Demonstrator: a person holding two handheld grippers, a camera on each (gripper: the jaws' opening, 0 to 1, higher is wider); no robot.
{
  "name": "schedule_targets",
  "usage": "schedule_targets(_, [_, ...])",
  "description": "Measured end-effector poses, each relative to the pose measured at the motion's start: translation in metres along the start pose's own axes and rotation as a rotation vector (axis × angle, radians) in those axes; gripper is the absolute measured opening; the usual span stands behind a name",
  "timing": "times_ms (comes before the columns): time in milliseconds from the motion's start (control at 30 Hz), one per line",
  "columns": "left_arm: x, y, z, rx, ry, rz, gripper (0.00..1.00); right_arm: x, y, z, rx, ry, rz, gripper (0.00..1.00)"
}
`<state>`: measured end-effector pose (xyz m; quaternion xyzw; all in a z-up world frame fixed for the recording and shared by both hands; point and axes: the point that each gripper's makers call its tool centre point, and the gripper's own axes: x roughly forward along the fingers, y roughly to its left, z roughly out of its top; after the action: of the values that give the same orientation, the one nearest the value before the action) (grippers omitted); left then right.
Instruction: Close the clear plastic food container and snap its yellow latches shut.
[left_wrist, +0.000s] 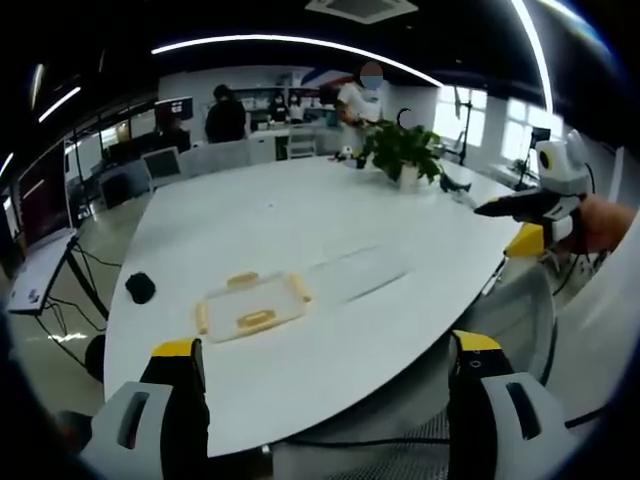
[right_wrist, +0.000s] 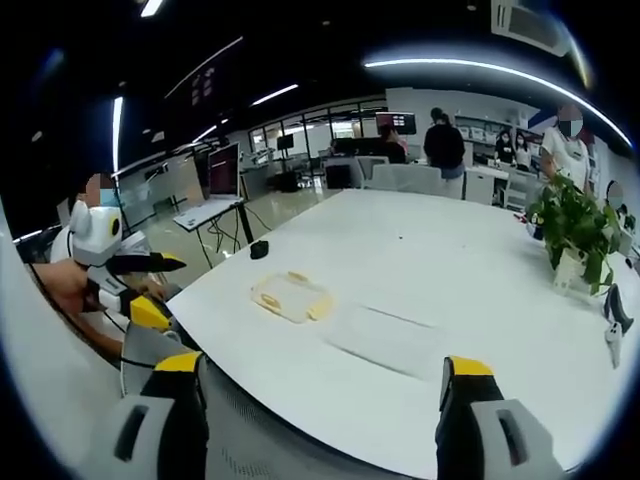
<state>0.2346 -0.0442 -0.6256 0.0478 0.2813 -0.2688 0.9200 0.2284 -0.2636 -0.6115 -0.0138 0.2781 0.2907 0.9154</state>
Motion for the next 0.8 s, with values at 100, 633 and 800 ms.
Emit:
schedule_targets(100, [0.000,0.001,0.001,0.001,-0.004,0.002,0.99,0.000,0.000,0.001,-0.006,0.000,0.002,0.97])
schedule_targets(633, [0.003,0.008,0.006,0.021,-0.001,-0.013,0.97,0.009,0.003,0.008,-0.053,0.006,0.016,0.97])
schedule_targets(800, [0.005,0.011,0.009,0.033,-0.003,-0.017,0.93,0.014,0.005,0.008,-0.083,0.013,0.026,0.97])
